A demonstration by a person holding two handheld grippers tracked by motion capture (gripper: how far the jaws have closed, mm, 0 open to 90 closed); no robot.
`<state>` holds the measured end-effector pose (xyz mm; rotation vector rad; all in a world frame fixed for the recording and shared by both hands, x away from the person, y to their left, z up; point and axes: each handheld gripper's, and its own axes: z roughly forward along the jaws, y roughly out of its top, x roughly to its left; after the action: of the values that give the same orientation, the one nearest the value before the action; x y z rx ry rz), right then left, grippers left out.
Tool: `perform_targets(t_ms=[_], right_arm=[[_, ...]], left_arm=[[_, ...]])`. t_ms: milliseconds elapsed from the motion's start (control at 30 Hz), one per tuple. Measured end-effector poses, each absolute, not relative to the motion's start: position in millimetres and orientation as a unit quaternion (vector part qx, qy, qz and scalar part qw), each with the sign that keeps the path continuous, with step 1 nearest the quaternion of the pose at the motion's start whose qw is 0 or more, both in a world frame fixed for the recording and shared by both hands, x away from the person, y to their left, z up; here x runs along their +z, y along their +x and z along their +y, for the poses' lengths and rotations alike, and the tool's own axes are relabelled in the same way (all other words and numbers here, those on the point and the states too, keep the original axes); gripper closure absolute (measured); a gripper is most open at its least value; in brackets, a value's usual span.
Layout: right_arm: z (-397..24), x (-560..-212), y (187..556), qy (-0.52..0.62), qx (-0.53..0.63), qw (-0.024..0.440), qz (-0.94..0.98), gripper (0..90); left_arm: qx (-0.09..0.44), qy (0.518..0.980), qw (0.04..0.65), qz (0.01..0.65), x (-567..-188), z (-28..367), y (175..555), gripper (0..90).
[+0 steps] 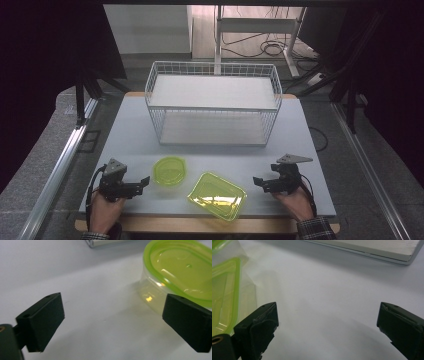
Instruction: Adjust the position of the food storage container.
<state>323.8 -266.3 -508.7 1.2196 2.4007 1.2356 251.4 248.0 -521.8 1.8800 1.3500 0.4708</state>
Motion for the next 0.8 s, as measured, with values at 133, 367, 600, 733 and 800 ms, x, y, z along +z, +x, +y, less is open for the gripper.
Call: perform_targets(t_ms=[133,367,600,733,800], right_arm=[[-268,-508,324,0.416,0.418,0.086,0.803,5.6],[-264,-511,325,0.409,0.414,0.076,0.81,6.2],[-263,-510,324,0.406,0.414,0.075,0.811,6.6],[-261,-511,324,0.402,0.41,0.076,0.815,6.9],[-260,-512,324,0.398,0.408,0.079,0.818,6.9]], left_arm=[[0.181,0.734,0.391,0.524,-518,248,250,2.4],[0.187,0.742,0.392,0.51,-513,244,248,9.6],[0.179,0.75,0.41,0.487,-502,243,242,30.6],[0.166,0.752,0.428,0.473,-495,240,239,45.6],[0.166,0.753,0.431,0.468,-492,238,238,53.4]])
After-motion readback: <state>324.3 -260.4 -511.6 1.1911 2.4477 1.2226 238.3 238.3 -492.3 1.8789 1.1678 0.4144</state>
